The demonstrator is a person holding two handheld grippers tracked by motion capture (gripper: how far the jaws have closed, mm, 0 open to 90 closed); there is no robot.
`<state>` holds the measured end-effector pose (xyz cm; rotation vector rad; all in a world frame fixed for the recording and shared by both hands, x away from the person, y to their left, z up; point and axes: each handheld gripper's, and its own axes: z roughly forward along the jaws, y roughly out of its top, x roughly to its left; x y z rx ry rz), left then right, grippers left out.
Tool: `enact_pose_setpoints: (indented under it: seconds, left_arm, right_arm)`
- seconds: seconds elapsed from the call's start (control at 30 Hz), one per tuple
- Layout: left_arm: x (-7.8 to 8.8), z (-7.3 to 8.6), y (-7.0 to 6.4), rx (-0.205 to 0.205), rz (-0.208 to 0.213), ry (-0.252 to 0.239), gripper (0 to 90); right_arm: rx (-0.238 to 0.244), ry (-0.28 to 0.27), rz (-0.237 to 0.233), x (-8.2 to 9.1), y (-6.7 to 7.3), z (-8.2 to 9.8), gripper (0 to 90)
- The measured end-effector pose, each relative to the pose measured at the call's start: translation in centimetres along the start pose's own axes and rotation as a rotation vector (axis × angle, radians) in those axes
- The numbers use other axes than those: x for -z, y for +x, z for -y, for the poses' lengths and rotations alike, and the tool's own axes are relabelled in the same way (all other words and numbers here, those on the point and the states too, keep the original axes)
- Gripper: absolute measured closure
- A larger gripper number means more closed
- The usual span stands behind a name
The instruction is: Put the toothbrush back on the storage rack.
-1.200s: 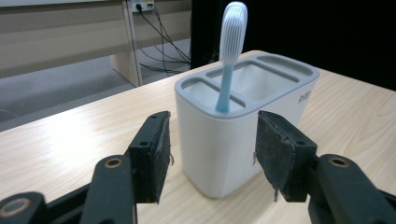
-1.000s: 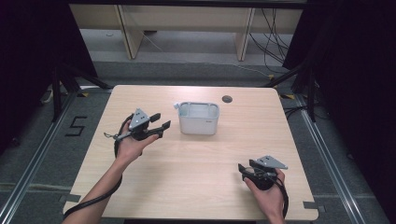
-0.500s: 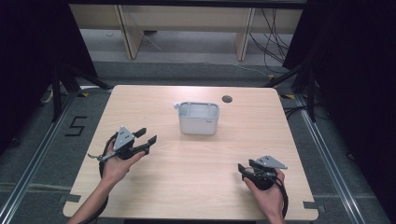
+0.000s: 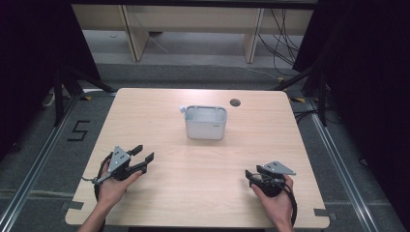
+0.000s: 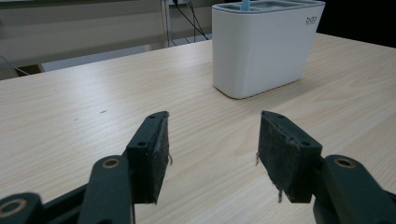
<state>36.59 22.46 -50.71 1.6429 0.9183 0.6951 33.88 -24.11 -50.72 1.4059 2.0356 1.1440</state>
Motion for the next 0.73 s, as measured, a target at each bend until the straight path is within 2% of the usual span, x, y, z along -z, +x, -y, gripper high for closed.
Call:
enact_pose_setpoints:
  seconds: [0.17, 0.23, 0.27, 0.33, 0.37, 0.4, 0.43, 0.5, 0.57, 0.63, 0.67, 0.7, 0.73]
  left_arm:
    - [0.3, 0.8, 0.0, 0.020, -0.010, -0.021, 42.7]
    - [0.5, 1.2, 0.0, 0.029, -0.020, -0.011, 42.6]
    - [0.5, 1.4, 0.0, 0.038, -0.020, -0.016, 42.5]
    - [0.6, 1.6, 0.1, 0.037, -0.023, -0.014, 42.1]
    - [0.7, 1.7, 0.1, 0.038, -0.026, -0.014, 41.8]
    - [0.7, 1.8, 0.1, 0.040, -0.028, -0.023, 41.5]
    - [0.8, 1.9, 0.1, 0.044, -0.035, -0.023, 41.2]
    - [0.9, 1.9, 0.2, 0.050, -0.041, -0.031, 40.5]
    - [0.9, 2.0, 0.3, 0.050, -0.039, -0.039, 40.4]
    - [1.0, 2.0, 0.2, 0.050, -0.045, -0.040, 40.0]
    - [1.0, 2.0, 0.2, 0.051, -0.048, -0.042, 39.9]
    - [1.0, 2.0, 0.1, 0.047, -0.049, -0.048, 39.6]
    - [1.1, 2.0, 0.1, 0.043, -0.056, -0.039, 39.4]
  right_arm:
    - [0.004, 0.002, 0.005, 0.0, 0.0, 0.0, 48.8]
    - [0.018, 0.006, 0.003, 0.0, -0.1, 0.0, 48.8]
    - [0.025, 0.009, 0.028, -0.2, -0.1, 0.1, 48.8]
    - [0.030, 0.018, 0.032, -0.1, -0.1, 0.1, 48.8]
    - [0.007, 0.028, 0.026, 0.1, 0.1, 0.1, 48.8]
    - [0.020, 0.025, 0.021, 0.0, -0.1, 0.1, 48.8]
    - [0.000, 0.026, 0.010, 0.1, 0.0, 0.1, 48.8]
    - [0.013, 0.014, 0.023, 0.1, -0.1, 0.1, 48.8]
    - [-0.005, 0.010, 0.008, -0.1, 0.1, 0.2, 48.9]
    - [0.039, -0.001, 0.015, 0.0, -0.1, 0.1, 49.1]
    - [0.006, 0.003, 0.024, 0.0, 0.1, 0.1, 49.1]
    - [0.005, -0.015, 0.025, -0.1, 0.1, 0.1, 49.1]
    - [-0.008, -0.020, 0.006, 0.1, 0.2, 0.0, 49.1]
